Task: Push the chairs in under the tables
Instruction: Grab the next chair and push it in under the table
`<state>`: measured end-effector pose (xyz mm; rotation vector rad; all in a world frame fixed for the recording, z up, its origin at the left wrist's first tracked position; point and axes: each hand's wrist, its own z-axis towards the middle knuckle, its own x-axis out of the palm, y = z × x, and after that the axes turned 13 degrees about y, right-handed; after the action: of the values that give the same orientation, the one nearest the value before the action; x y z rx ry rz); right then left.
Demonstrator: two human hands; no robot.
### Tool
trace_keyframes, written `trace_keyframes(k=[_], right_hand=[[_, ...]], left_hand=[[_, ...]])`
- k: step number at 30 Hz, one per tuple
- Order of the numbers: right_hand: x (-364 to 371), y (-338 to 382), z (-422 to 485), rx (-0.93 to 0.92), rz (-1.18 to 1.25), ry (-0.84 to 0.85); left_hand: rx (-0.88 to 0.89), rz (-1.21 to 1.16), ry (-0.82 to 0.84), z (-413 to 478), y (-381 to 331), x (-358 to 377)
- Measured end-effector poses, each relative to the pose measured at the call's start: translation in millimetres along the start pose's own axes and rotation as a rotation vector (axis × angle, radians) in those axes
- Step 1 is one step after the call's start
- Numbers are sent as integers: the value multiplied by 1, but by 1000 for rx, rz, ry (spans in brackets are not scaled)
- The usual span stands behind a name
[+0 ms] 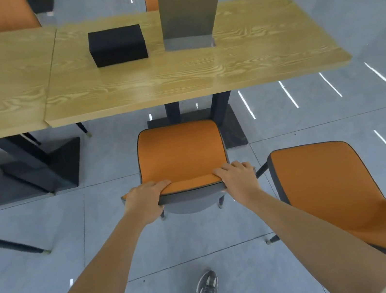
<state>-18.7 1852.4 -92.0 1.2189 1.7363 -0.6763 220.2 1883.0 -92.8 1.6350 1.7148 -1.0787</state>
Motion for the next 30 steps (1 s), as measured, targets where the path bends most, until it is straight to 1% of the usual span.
trace_keyframes(k=[6, 11, 16, 19, 23, 27, 30], right_hand=[[-26, -5, 31, -15, 24, 43], [-24, -2, 21, -44, 1, 106], [-34, -2, 9, -27, 66, 167], [-36, -13, -8, 3, 146, 137], [-37, -51, -44, 67, 251, 99], [-31, -117, -88, 128, 268, 87], [-19, -177, -126, 147, 282, 69]], left_hand=[[-2, -18, 8, 26, 11, -24], [29, 2, 71, 20, 12, -20], [27, -46, 93, 12, -7, -28], [96, -82, 33, 8, -42, -32], [199, -1, -36, 10, -106, -33], [270, 71, -59, 12, -185, -27], [322, 87, -64, 10, -257, -12]])
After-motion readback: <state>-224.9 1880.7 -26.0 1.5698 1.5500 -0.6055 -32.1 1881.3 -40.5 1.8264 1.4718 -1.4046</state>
